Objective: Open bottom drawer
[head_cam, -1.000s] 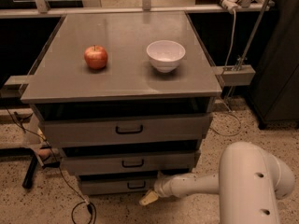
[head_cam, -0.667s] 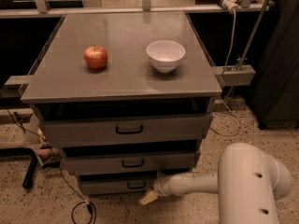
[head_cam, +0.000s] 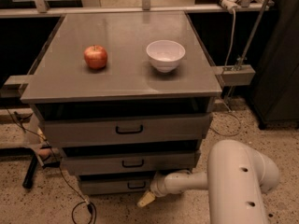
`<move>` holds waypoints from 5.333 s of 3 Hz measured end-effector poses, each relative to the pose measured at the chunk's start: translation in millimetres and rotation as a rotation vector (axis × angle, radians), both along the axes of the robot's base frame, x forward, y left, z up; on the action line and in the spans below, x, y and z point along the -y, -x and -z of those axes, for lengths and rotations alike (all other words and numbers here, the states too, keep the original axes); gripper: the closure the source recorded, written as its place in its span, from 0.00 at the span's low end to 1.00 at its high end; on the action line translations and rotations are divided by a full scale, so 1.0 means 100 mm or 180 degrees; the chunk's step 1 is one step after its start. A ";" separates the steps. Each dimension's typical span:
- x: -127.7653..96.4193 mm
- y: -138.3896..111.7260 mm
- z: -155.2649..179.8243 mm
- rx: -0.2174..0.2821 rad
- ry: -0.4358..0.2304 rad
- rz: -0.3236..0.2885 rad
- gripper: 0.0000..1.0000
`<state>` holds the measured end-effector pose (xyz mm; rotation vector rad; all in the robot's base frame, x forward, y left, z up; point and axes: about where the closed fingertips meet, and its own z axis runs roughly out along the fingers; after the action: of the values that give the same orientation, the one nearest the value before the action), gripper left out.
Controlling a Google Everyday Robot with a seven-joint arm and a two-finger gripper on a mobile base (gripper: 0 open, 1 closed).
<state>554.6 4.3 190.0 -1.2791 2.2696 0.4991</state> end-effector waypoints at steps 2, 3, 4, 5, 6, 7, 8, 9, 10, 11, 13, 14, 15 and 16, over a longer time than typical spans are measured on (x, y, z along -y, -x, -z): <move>0.01 0.10 -0.01 -0.0103 0.0058 -0.0025 0.00; 0.01 0.17 -0.02 -0.0167 0.0101 -0.0043 0.00; 0.01 0.19 -0.05 -0.0182 0.0108 -0.0046 0.00; 0.01 0.29 -0.01 -0.0268 0.0171 -0.0077 0.00; 0.01 0.29 -0.04 -0.0269 0.0171 -0.0077 0.00; 0.05 0.46 -0.02 -0.0366 0.0225 -0.0087 0.00; 0.05 0.46 -0.06 -0.0365 0.0225 -0.0087 0.00; 0.09 0.64 -0.17 -0.0344 0.0228 -0.0109 0.00; 0.08 0.99 -0.33 -0.0332 0.0206 -0.0210 0.00; 0.08 1.00 -0.33 -0.0335 0.0205 -0.0212 0.00; 0.05 0.67 -0.35 -0.0174 0.0305 -0.0229 0.00; -0.02 0.64 -0.09 -0.0268 0.0343 -0.0261 0.00; -0.04 0.64 -0.09 -0.0276 0.0351 -0.0276 0.00; -0.04 0.63 -0.10 -0.0273 0.0361 -0.0296 0.00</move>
Offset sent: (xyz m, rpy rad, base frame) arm -0.0566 0.0285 -0.0269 -0.1308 0.1701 0.1072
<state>491.9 8.4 200.0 -1.4502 2.3466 0.4719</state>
